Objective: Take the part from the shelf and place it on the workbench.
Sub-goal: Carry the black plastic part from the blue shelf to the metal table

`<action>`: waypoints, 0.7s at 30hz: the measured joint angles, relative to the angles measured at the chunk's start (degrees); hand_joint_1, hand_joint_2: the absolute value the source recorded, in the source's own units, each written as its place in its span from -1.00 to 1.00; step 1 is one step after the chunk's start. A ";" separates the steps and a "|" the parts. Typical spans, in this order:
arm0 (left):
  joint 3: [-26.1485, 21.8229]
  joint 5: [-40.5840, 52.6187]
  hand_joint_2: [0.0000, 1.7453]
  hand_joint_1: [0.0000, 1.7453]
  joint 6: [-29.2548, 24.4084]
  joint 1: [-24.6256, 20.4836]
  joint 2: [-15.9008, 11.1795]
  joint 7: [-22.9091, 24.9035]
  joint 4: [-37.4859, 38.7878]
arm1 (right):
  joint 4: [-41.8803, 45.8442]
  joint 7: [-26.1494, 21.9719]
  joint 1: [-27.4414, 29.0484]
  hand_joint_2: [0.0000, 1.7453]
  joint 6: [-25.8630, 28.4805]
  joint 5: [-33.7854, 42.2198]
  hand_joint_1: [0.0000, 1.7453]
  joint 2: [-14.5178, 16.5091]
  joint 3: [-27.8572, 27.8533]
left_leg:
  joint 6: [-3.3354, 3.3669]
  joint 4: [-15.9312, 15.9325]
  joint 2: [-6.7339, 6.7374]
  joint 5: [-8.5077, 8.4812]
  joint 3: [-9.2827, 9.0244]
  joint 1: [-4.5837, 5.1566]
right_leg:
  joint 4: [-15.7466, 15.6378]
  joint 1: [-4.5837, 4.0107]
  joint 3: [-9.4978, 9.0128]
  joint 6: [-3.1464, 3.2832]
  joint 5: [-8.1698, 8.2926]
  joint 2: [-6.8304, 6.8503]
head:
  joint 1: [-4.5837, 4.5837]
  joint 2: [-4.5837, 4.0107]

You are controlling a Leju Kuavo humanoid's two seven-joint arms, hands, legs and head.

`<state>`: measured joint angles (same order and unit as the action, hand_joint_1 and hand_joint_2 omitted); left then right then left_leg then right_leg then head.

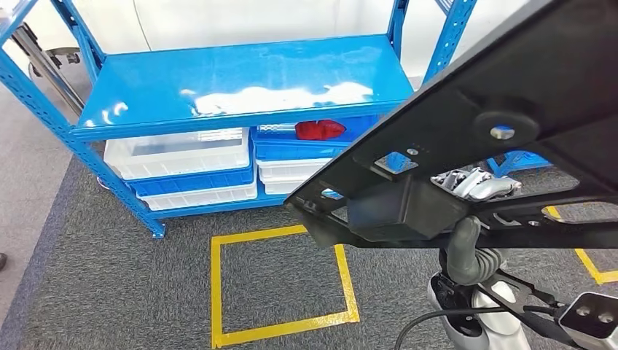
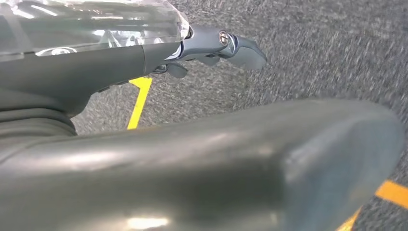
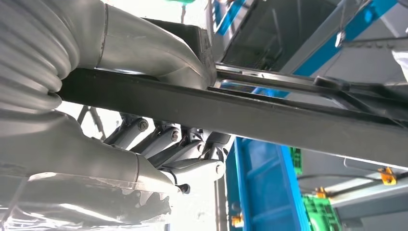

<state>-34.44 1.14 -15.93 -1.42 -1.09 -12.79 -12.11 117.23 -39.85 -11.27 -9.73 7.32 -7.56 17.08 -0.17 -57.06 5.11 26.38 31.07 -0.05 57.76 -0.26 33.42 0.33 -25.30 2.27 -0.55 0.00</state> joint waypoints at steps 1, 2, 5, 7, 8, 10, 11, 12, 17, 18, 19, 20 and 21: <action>-0.01 0.01 -1.00 -1.00 -0.01 -0.02 0.19 -0.03 0.00 | 0.35 0.00 0.71 1.00 0.20 -0.36 1.00 -0.03 -0.09 | -0.31 -0.13 -0.03 0.24 -0.04 -0.06 | -0.20 0.15 -0.02 0.28 0.16 -0.50 | 0.01 0.00; -0.01 0.02 -1.00 -1.00 0.02 0.00 0.42 -0.08 0.00 | 0.75 0.00 1.35 1.00 0.36 -0.59 1.00 -0.08 -0.19 | -0.61 -0.85 -0.74 0.92 0.20 -0.14 | -0.45 0.32 -0.08 0.60 0.36 -0.98 | 0.03 0.00; -0.01 0.08 -1.00 -1.00 0.71 0.27 0.83 -0.22 0.00 | 1.77 -0.02 3.05 1.00 0.81 -1.18 1.00 -0.29 -0.36 | -1.28 -9.60 -4.06 6.03 4.03 -0.43 | -0.86 0.57 -0.10 1.30 0.74 -2.44 | 0.05 0.00; -0.01 0.09 -1.00 -1.00 1.77 0.52 0.96 -0.13 0.00 | 2.25 -0.01 4.58 1.00 1.43 -1.76 1.00 -0.62 -0.41 | -1.49 -16.04 -4.60 8.26 6.96 -0.49 | -0.77 0.50 -0.01 1.38 0.78 -3.69 | 0.05 0.00; -0.01 0.09 -1.00 -1.00 2.14 0.60 1.05 -0.05 0.00 | 2.57 0.00 5.48 1.00 1.77 -2.01 1.00 -0.82 -0.43 | -1.50 -16.59 -4.65 7.80 7.19 -0.54 | -0.70 0.49 -0.02 1.37 0.78 -4.36 | 0.06 0.00; -0.01 0.09 -1.00 -1.00 2.25 0.67 1.30 0.14 0.00 | 3.67 0.01 7.64 1.00 2.45 -2.46 1.00 -1.18 -0.52 | -1.34 -10.83 -5.37 4.00 4.37 -0.72 | -0.48 0.51 -0.13 1.21 0.73 -5.71 | 0.05 0.00; -0.01 0.11 -1.00 -1.00 2.19 0.70 1.44 0.29 0.01 | 4.37 0.00 8.77 1.00 2.74 -2.77 1.00 -1.32 -0.59 | -1.17 -6.76 -6.53 2.34 2.37 -0.82 | -0.34 0.46 -0.12 1.02 0.68 -6.35 | 0.04 0.00; -0.01 0.15 -1.00 -1.00 2.10 0.75 1.58 0.46 0.01 | 5.02 0.01 9.74 1.00 3.00 -3.08 1.00 -1.44 -0.63 | -0.99 -3.31 -7.60 1.24 0.73 -0.94 | -0.13 0.43 0.01 0.76 0.66 -7.02 | 0.01 0.00; 0.02 0.80 -1.00 -1.00 1.95 0.43 2.53 0.98 0.02 | 7.39 -0.01 12.78 1.00 5.03 -4.79 1.00 -2.34 -0.70 | 0.49 -0.07 -6.88 0.68 -0.68 -0.95 | 0.64 0.66 1.14 -1.03 0.65 -8.60 | -0.12 0.00; 0.03 0.89 -1.00 -1.00 1.97 0.37 2.71 0.98 0.02 | 7.74 -0.01 13.03 1.00 5.54 -4.93 1.00 -2.59 -0.72 | 0.86 0.12 -6.21 0.49 -0.73 -1.07 | 1.91 0.59 1.76 -1.28 -0.24 -7.46 | -0.35 0.00; 0.03 0.97 -1.00 -1.00 1.99 0.38 2.85 0.95 0.02 | 8.06 -0.01 13.19 1.00 6.10 -4.99 1.00 -2.84 -0.74 | 1.15 0.25 -5.45 0.38 -0.71 -1.08 | 4.77 0.61 3.09 -1.49 -1.96 -5.81 | -0.55 0.00; 0.03 1.03 -1.00 -1.00 2.02 0.44 2.88 0.86 0.02 | 8.33 -0.01 13.30 1.00 6.66 -5.02 1.00 -3.04 -0.76 | 1.32 0.26 -4.74 0.37 -0.65 -0.99 | 8.58 0.62 4.89 -1.74 -3.97 -4.23 | -0.78 0.00; 0.02 1.09 -1.00 -1.00 2.04 0.51 2.91 0.74 0.02 | 8.53 0.00 13.42 1.00 7.16 -5.03 1.00 -3.26 -0.76 | 1.40 0.25 -3.98 0.40 -0.59 -0.90 | 12.70 0.74 6.82 -1.98 -5.79 -3.36 | -0.87 0.00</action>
<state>-34.41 2.23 -13.89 -0.91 1.81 -12.05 -12.09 125.75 -39.85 2.15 -2.56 2.28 -10.82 16.32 1.22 -56.81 1.12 26.78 30.49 -0.94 70.46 0.48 40.24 -1.65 -31.10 -1.09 -1.42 0.00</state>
